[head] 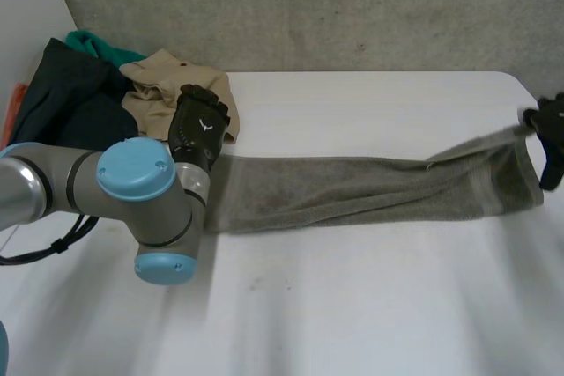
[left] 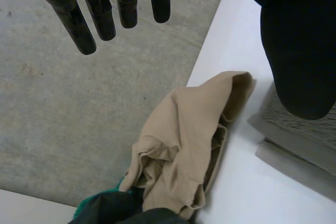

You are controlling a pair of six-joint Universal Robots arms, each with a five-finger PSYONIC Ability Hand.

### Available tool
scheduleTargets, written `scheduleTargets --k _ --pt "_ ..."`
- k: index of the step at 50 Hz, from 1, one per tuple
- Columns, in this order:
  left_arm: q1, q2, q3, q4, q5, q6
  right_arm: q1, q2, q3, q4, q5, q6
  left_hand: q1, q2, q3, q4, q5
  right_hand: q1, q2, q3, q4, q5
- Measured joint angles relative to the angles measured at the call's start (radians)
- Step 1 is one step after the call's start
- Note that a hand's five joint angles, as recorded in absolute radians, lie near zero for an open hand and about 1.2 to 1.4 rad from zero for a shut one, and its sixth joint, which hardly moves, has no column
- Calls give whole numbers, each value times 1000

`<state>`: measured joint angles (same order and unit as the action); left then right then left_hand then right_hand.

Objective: Fold the laundry.

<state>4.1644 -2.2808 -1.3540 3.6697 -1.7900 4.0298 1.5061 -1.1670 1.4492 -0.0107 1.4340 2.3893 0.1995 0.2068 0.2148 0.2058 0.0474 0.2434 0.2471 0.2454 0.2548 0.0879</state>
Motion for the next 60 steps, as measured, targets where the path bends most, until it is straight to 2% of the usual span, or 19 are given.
scheduleTargets --k 2,4,5,6,7,9,10,12,17,19,28,38,44,53,55,56,57,58,60 --pt "-1 2 -10 -1 1 -7 -13 1 7 17 -7 0 0 0 0 0 0 73 92 83 72 71" --pt "-2 3 -20 -3 2 -19 -28 8 10 38 -14 -1 0 0 0 0 0 336 375 360 348 328" --pt "-2 3 -23 -3 2 -23 -33 12 8 45 -16 -1 0 0 0 0 0 336 375 360 348 328" --pt "-3 2 -26 -5 2 -28 -39 19 5 52 -17 -2 0 0 0 0 0 610 652 644 633 597" --pt "-3 1 -29 -6 2 -33 -43 24 1 55 -17 -1 0 0 0 0 0 610 652 644 633 597" --pt "-3 0 -35 -9 2 -40 -52 34 -10 59 -17 -1 0 0 0 0 0 813 911 903 891 855" --pt "-2 0 -39 -11 2 -43 -60 40 -19 61 -16 0 0 0 0 0 0 813 927 931 925 884" --pt "-2 2 -46 -16 2 -46 -68 44 -30 62 -14 2 0 0 0 0 0 743 836 853 846 818" --pt "-2 38 -94 -54 2 -51 -97 50 -65 68 -8 18 0 0 0 0 0 2 29 45 40 46" --pt "-3 58 -115 -72 3 -53 -104 50 -75 70 -9 26 0 0 0 0 0 -33 -26 -28 -18 -14" --pt "-8 144 -198 -121 30 -71 -118 43 -107 78 -26 50 0 0 0 0 0 -33 -27 -35 -18 -19" --pt "36 162 -154 -124 96 -92 -92 2 -129 129 -129 53 0 0 0 0 0 -33 -27 -35 -18 -19" --pt "59 144 -100 -124 103 -133 -34 68 -164 83 -162 49 0 0 0 0 0 -33 -27 -35 -18 -19" --pt "66 133 -74 -132 107 -205 74 296 -316 1 -151 22 0 0 0 0 0 -1 10 3 6 6" --pt "66 133 -75 -132 109 -208 83 355 -360 -1 -133 3 0 0 0 0 0 63 83 84 68 66" --pt "66 133 -75 -132 110 -209 86 377 -377 -2 -122 -8 0 0 0 0 0 210 238 240 218 201" --pt "67 132 -75 -133 111 -209 88 395 -392 -1 -111 -19 0 0 0 0 0 210 238 240 218 201" --pt "67 132 -75 -133 113 -209 89 410 -405 -1 -100 -30 0 0 0 0 0 537 574 545 534 495" --pt "70 130 -74 -132 122 -208 92 426 -422 0 -81 -51 0 0 0 0 0 763 829 805 795 753"
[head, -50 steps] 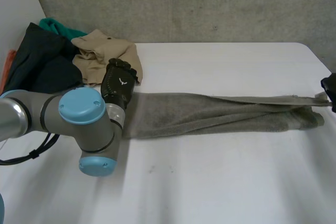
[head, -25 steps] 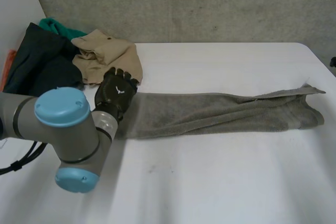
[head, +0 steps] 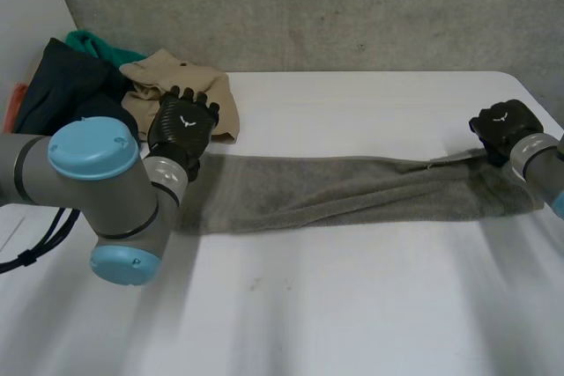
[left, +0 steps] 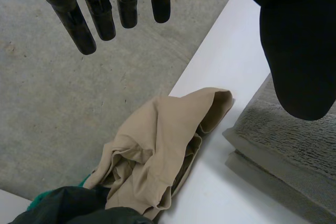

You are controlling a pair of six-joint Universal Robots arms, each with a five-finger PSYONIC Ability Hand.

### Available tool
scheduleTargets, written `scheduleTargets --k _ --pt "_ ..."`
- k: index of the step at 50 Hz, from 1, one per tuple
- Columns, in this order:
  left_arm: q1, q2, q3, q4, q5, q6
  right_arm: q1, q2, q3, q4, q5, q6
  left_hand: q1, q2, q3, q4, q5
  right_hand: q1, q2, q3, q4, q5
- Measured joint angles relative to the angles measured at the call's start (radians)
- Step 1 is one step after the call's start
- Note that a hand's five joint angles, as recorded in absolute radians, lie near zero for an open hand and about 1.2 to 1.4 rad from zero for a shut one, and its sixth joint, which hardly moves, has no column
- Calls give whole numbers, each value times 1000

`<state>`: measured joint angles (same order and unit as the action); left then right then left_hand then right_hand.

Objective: Fold the laundry.

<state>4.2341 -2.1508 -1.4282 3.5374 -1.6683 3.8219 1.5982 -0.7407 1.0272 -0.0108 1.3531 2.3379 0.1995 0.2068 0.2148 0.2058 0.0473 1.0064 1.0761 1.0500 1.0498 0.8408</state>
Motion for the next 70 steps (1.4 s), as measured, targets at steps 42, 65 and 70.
scheduleTargets --k 42,65,70 --pt "-40 -392 450 -75 410 -152 52 -1126 401 92 -361 224 956 855 840 857 834 57 106 133 140 134" --pt "77 24 72 -67 121 -18 -43 -507 291 312 -67 -7 977 992 978 994 919 57 106 133 140 134" --pt "75 -20 178 8 115 57 44 -383 125 205 42 42 977 992 979 996 919 57 106 133 140 134"
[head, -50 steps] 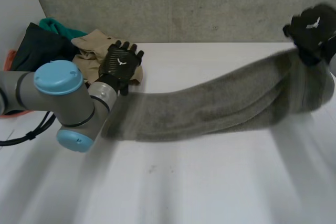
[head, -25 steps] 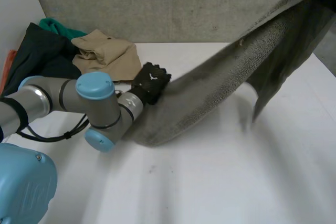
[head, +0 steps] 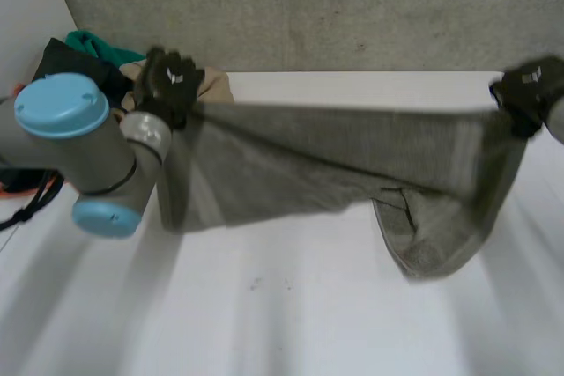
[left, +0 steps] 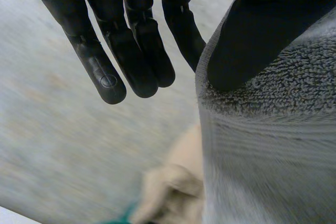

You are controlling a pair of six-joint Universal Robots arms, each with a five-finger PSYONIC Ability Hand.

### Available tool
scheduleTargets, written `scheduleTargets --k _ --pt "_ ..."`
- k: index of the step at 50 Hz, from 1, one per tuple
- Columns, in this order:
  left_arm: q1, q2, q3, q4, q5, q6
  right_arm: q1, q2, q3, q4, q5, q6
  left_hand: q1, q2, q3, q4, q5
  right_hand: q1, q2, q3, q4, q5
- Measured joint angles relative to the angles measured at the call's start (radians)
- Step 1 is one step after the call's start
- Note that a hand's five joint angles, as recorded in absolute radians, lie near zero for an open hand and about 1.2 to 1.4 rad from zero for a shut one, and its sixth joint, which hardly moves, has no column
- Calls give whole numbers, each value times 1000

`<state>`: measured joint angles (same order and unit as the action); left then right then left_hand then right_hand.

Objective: Fold the laundry.

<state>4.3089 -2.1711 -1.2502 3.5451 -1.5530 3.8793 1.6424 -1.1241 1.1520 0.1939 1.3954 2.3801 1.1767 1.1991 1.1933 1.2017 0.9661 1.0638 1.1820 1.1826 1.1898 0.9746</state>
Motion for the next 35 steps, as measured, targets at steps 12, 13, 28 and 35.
scheduleTargets --k 12,13,28,35 --pt "-20 -68 497 324 -109 156 98 60 -321 -575 178 152 0 1 2 0 0 0 0 0 0 0" --pt "-22 -55 502 339 -117 159 105 56 -334 -619 185 155 0 1 2 0 0 0 0 0 0 0" --pt "-21 107 -133 384 -122 152 118 16 17 -600 85 151 0 1 2 1 0 0 0 0 0 0" --pt "-32 85 -376 387 -123 149 109 67 199 -487 46 142 0 2 2 1 0 0 0 0 0 0"
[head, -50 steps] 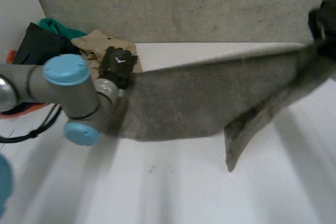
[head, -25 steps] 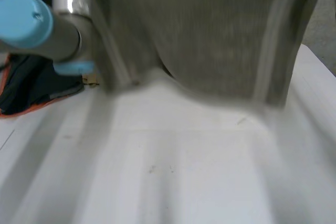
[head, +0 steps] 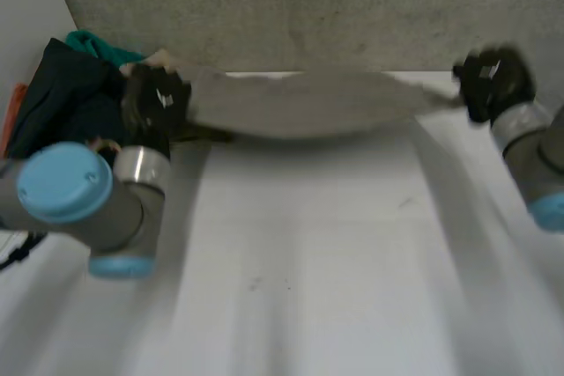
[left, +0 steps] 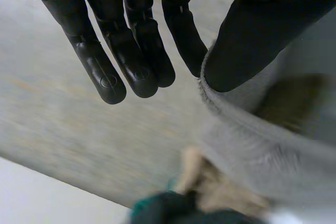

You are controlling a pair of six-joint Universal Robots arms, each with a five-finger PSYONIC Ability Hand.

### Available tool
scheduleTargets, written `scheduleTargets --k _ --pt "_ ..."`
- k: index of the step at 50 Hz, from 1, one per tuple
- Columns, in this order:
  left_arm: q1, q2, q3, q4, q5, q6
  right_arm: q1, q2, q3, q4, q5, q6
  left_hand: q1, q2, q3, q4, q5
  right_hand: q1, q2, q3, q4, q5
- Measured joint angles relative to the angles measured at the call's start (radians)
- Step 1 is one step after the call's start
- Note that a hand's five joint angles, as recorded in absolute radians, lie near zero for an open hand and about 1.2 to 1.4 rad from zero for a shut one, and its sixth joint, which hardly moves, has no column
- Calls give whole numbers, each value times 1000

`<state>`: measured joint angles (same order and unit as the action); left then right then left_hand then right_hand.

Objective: Fold the laundry.

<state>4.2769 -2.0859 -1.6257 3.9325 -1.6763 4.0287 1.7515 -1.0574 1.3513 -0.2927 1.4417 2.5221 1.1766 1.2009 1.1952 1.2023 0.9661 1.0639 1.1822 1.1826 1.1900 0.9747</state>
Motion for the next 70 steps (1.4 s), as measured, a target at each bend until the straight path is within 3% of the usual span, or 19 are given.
scheduleTargets --k 9,18,24,26,32,43,50,59,70 --pt "-38 -14 -172 -43 -20 8 -57 36 117 275 -14 -107 0 0 0 0 0 0 0 0 0 0" --pt "-33 147 -313 -208 -34 -15 -172 -150 282 482 -61 -323 0 0 0 0 0 0 0 0 0 0" --pt "-11 155 -325 -233 -25 -61 -191 -200 335 472 -109 -315 -88 -147 -130 -138 -62 0 0 0 0 0" --pt "-3 138 -319 -226 -15 -79 -196 -202 339 453 -120 -291 -405 -399 -382 -394 -325 0 0 0 0 0" --pt "47 71 -301 -205 46 -115 -235 -195 332 377 -134 -214 -599 -619 -611 -625 -569 0 0 0 0 0" --pt "170 55 -300 -214 127 -132 -276 -177 325 341 -134 -199 -601 -636 -615 -640 -585 0 0 0 0 0" --pt "234 60 -300 -246 230 -221 -276 -173 328 342 -135 -201 -601 -636 -615 -640 -585 0 0 0 0 0" --pt "258 51 -279 -292 305 -285 -273 -168 332 339 -141 -201 -601 -636 -615 -640 -585 0 0 0 0 0" --pt "244 20 -231 -299 317 -290 -272 -157 335 333 -144 -201 -534 -565 -562 -567 -506 0 0 0 0 0"
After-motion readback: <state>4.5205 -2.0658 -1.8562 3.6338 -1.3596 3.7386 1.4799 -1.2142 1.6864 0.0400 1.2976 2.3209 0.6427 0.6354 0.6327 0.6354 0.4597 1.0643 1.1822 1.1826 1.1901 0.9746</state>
